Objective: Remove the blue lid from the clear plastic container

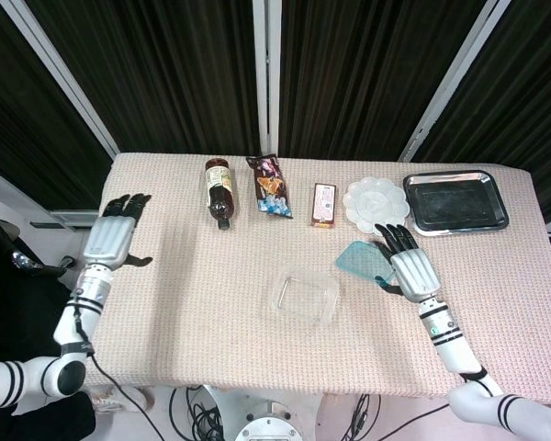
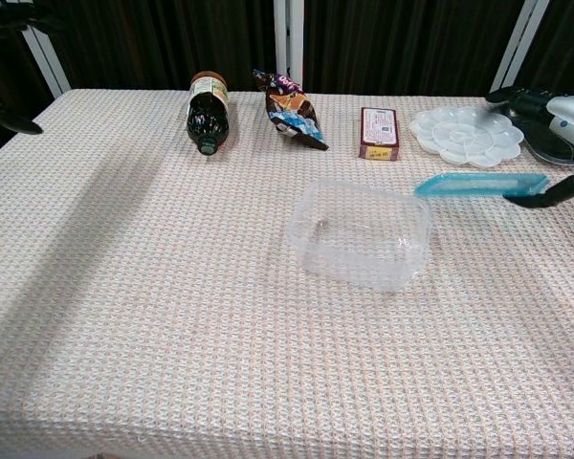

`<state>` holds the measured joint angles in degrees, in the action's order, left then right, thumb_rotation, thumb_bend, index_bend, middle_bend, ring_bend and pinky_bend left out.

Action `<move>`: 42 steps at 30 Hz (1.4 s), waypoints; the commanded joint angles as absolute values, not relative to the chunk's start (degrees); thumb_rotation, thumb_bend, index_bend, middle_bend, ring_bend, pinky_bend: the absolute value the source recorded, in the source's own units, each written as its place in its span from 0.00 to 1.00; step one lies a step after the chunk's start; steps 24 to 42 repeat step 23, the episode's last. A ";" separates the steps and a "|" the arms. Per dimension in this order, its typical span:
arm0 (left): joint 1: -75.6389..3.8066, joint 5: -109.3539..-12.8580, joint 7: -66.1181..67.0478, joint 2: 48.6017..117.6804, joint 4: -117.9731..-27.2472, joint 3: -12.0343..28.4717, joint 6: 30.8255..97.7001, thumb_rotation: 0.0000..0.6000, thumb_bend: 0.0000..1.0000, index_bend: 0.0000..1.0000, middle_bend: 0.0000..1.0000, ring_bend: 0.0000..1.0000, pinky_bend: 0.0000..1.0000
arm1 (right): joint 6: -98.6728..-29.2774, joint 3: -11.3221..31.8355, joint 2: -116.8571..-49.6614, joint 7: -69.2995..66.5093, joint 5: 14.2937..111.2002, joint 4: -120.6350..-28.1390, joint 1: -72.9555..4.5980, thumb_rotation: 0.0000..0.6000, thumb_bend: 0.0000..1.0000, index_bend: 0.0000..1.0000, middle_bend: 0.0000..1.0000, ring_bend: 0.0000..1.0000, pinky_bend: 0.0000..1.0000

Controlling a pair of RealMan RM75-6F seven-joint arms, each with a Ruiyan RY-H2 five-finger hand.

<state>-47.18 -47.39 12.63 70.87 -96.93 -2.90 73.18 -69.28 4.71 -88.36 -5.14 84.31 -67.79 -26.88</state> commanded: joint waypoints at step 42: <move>-14.23 -72.95 2.44 62.53 -99.28 -11.03 96.20 1.00 0.05 0.04 0.07 0.00 0.05 | -90.66 -0.61 -60.48 -11.70 83.84 -91.56 -3.92 1.00 0.10 0.04 0.13 0.00 0.03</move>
